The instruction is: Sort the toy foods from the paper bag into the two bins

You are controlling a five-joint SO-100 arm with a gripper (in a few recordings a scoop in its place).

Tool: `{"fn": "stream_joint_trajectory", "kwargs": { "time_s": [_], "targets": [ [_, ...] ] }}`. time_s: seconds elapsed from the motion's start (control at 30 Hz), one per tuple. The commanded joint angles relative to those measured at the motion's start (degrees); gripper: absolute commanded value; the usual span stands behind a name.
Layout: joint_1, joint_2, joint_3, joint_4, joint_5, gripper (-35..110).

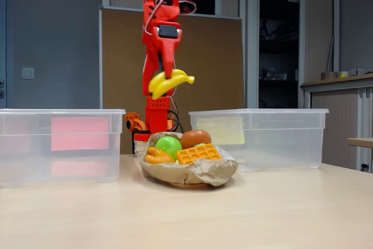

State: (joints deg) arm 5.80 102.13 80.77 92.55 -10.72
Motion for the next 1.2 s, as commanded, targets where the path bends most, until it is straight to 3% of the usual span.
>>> {"fn": "stream_joint_trajectory", "kwargs": {
  "time_s": [0.0,0.23,0.5,1.17],
  "targets": [
    [7.4,8.1,3.4,1.3,-1.8,6],
    [26.5,11.1,8.5,-1.3,-3.0,7],
    [42.5,1.8,10.3,-6.8,-0.6,8],
    [49.2,-27.1,16.0,-25.9,1.8,18]
  ]
}}
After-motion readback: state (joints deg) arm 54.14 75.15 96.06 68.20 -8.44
